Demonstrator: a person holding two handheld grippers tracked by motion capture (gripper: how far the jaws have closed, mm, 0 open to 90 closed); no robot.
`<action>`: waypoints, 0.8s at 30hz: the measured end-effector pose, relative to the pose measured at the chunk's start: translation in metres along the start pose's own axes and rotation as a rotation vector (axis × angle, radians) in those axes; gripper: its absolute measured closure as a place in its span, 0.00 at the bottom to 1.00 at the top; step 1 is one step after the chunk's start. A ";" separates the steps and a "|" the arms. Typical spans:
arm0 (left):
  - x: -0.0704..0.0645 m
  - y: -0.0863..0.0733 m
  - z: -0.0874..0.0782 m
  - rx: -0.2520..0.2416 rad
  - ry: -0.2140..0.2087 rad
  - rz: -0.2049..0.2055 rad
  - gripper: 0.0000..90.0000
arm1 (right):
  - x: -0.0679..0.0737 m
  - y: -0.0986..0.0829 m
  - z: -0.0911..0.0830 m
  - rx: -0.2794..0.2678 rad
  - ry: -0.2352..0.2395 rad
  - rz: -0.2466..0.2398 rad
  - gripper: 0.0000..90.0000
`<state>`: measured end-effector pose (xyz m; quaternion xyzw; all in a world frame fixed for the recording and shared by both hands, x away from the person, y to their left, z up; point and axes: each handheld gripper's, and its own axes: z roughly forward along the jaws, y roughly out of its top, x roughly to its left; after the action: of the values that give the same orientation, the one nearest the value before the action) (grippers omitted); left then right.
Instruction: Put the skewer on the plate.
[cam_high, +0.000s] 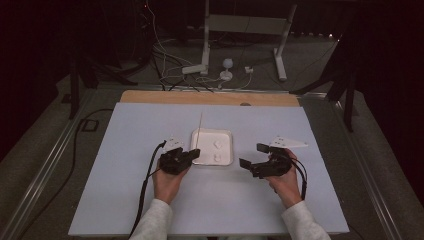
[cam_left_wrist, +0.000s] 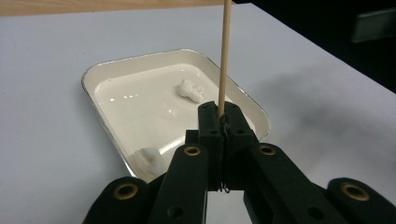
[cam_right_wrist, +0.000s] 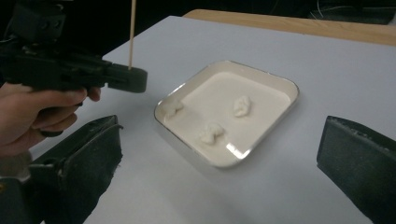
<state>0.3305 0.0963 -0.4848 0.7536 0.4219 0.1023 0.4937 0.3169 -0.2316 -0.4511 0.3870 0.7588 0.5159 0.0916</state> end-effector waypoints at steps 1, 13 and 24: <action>0.001 0.000 0.003 0.008 0.002 -0.004 1.00 | 0.000 -0.001 -0.002 0.001 -0.001 0.004 0.00; 0.008 -0.006 0.031 0.087 0.025 -0.097 0.99 | -0.003 -0.007 -0.024 -0.024 -0.005 0.020 0.00; 0.008 -0.009 0.040 0.125 0.025 -0.147 0.99 | -0.001 -0.005 -0.027 -0.032 0.006 0.012 0.00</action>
<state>0.3533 0.0776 -0.5141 0.7486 0.4879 0.0487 0.4463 0.3006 -0.2528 -0.4436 0.3883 0.7484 0.5297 0.0925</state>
